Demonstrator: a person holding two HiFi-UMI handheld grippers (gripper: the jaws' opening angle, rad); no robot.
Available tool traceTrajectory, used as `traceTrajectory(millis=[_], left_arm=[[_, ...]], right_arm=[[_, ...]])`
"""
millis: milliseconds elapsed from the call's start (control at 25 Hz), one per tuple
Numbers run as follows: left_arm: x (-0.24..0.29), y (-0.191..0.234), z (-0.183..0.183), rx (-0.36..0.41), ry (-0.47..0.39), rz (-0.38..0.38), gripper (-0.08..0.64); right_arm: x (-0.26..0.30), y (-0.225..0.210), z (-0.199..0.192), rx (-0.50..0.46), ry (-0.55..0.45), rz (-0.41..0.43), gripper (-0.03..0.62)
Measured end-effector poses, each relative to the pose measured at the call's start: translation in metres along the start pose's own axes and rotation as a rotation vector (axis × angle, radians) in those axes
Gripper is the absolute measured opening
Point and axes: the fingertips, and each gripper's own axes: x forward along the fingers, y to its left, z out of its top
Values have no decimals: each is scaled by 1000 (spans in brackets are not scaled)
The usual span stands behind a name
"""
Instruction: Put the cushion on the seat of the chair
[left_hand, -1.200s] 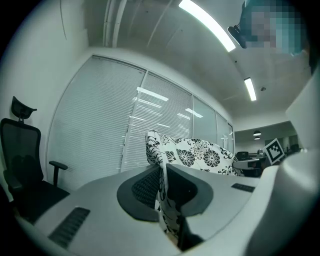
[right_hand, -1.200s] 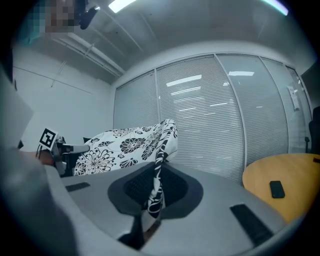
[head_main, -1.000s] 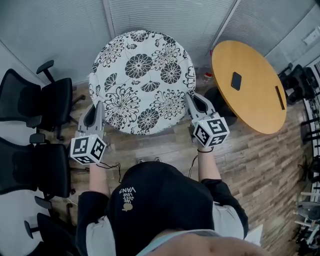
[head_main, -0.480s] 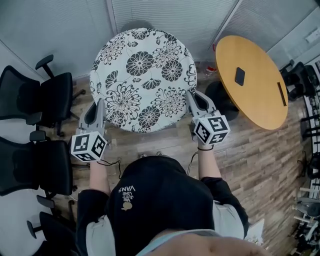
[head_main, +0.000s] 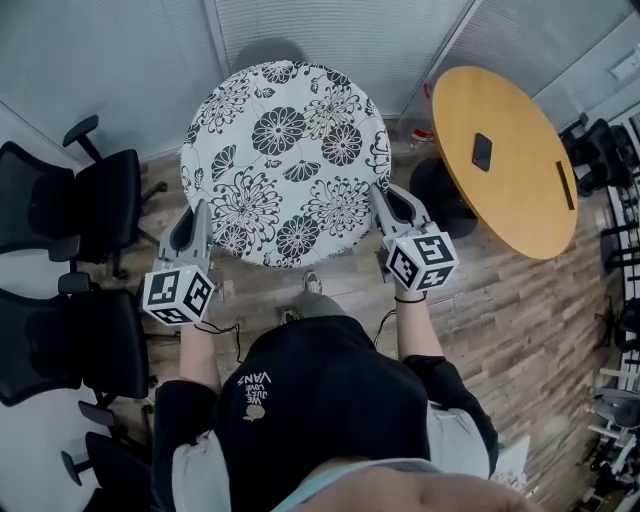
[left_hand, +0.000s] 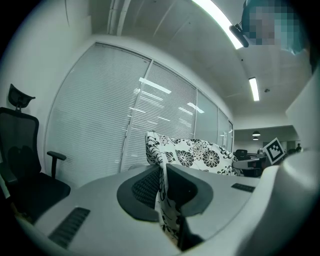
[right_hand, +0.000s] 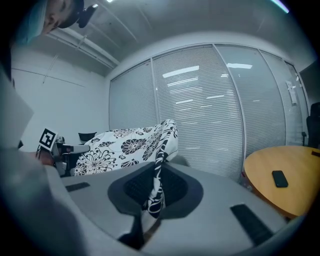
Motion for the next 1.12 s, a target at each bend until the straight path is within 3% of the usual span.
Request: traceTrajectory(millis=[480,1120], left_arm=[[-4,-3,-6,19,-49,33,37],[-1,0,-4,-2,-24,40,37]], right_arm=[[2,-4,-1,-38,-44,39,34],[3,-3,0,-23,-8,33,34]])
